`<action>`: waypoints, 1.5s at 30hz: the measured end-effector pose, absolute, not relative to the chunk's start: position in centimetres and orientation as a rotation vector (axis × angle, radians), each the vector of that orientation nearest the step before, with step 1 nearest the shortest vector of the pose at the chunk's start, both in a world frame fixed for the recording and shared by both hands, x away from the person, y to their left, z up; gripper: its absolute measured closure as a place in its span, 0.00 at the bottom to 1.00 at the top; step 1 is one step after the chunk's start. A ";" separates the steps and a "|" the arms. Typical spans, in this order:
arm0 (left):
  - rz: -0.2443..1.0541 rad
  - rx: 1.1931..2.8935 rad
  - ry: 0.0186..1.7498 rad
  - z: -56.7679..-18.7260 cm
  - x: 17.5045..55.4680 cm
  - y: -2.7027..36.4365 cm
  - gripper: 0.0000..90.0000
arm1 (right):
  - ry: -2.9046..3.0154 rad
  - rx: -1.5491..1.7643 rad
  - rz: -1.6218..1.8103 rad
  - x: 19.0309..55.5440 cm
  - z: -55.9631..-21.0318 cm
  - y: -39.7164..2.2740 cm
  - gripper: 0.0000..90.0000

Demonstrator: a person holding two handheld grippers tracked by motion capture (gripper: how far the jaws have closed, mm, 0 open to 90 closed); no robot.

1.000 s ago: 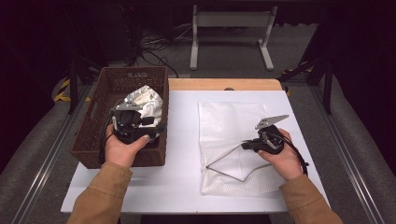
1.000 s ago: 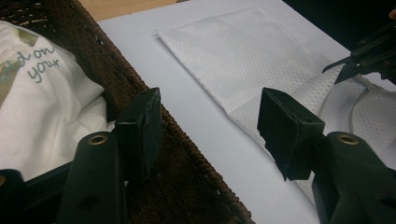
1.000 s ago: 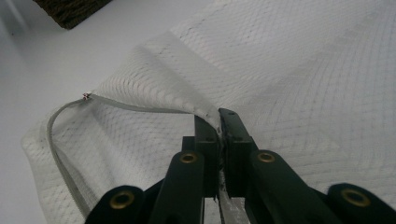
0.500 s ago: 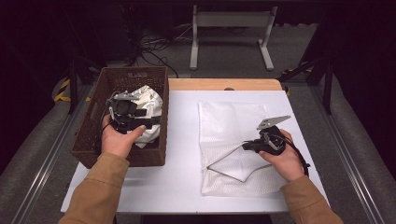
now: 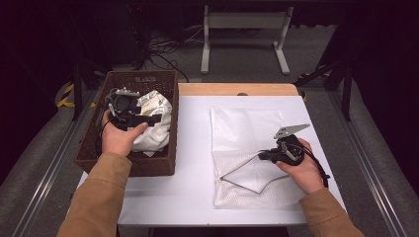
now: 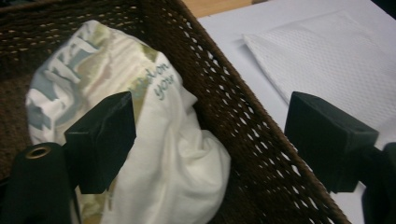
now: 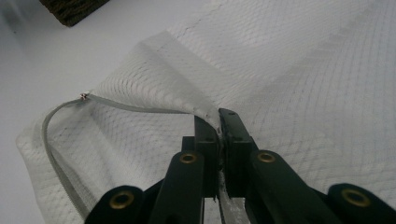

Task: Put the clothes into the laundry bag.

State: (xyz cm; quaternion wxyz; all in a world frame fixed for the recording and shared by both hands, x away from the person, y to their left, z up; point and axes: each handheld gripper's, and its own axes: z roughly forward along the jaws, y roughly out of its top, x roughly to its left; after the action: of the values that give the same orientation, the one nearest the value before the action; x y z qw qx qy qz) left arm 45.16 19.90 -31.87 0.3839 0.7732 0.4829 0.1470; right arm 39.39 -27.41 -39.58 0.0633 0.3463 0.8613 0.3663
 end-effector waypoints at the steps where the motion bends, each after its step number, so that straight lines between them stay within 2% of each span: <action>1: 0.388 1.963 1.234 -31.8 45.5 20.1 0.18 | 2.603 1.045 1.106 39.4 -39.6 -27.4 0.97; 12: 0.382 1.955 1.339 -33.2 48.2 21.0 0.16 | 2.605 1.048 1.114 39.5 -39.7 -27.7 0.97; 21: 0.306 1.960 1.404 -35.1 50.3 21.6 0.16 | 2.605 1.054 1.118 39.4 -39.8 -27.9 0.96; 29: 0.288 1.948 1.477 -36.5 51.4 22.5 0.13 | 2.609 1.059 1.118 39.6 -40.1 -27.9 0.96; 38: 0.213 1.923 1.487 -37.7 52.2 23.4 0.13 | 2.619 1.073 1.113 40.0 -40.5 -28.1 0.95; 45: 0.214 1.921 1.486 -38.2 52.4 23.3 0.10 | 2.612 1.075 1.120 40.0 -40.5 -28.2 0.94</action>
State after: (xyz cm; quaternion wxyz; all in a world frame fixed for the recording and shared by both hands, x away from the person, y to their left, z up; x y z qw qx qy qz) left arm 52.36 23.27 -38.19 0.3447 0.7396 0.5722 0.0825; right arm 39.96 -28.25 -40.46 0.0516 0.3532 0.8586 0.3680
